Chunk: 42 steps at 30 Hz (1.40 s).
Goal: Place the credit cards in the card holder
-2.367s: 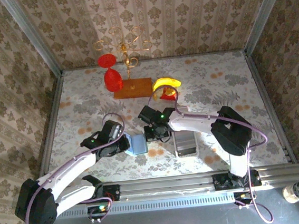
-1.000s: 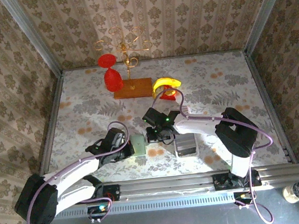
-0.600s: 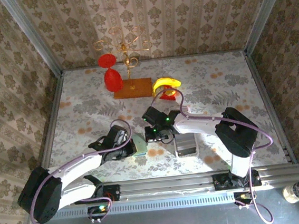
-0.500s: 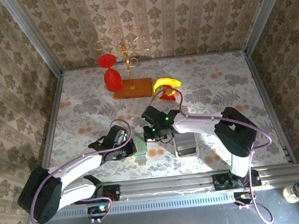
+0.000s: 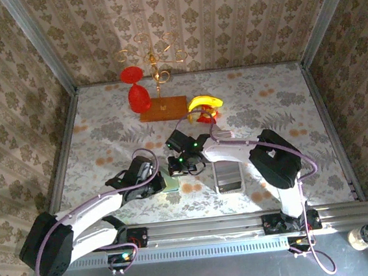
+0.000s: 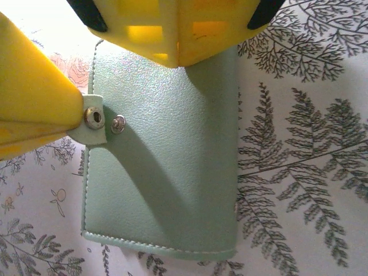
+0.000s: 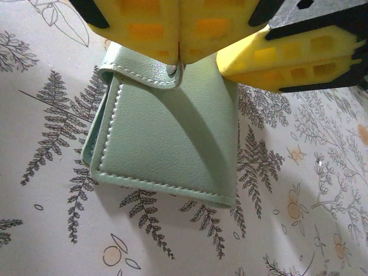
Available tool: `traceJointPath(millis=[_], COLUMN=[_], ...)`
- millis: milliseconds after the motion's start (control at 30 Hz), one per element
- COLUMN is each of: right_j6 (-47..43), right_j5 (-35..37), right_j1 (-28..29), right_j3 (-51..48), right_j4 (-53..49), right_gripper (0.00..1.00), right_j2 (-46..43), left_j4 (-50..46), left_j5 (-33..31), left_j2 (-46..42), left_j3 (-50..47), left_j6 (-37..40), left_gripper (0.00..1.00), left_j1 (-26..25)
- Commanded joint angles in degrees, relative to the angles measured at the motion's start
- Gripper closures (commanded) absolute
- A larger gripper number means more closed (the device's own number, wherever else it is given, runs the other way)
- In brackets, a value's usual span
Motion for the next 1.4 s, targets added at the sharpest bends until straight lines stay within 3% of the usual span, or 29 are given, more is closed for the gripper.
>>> traceJointPath(millis=[0,267,367,600,767,1367], right_j6=[-0.98,-0.38,-0.18,-0.08,-0.23,-1.42], right_j5=[-0.87,1.77,2.62,3.68,3.24,2.98], right_j1=[0.31,0.32,0.35,0.49,0.75,1.58], right_j3=[1.45,1.98,2.36,3.77,5.57,8.52], right_j4=[-4.39,-6.87,-7.80,-8.60,-9.20,-13.23], right_gripper=[1.00,1.00,1.00,1.00,1.00,1.00], right_j2=[1.43,1.88,1.74,1.66,3.44,6.35], left_j4=[-2.09,-3.52,-3.23,-0.71,1.84,6.70], left_j5=[1.14,1.43,1.53,2.78,4.01,7.32], left_j2=[-1.38,-5.52,-6.41,-2.87,-0.49,0.53], left_j3=[-0.69,-0.91,-1.68,-2.49,-2.93,-5.08], left_j6=[-0.79,-0.70,-0.70,-0.18,0.02,-0.08], left_gripper=[1.00,0.93,0.86,0.73,0.69,0.82], left_j1=[1.55,4.07,4.86,5.67,6.29,6.29])
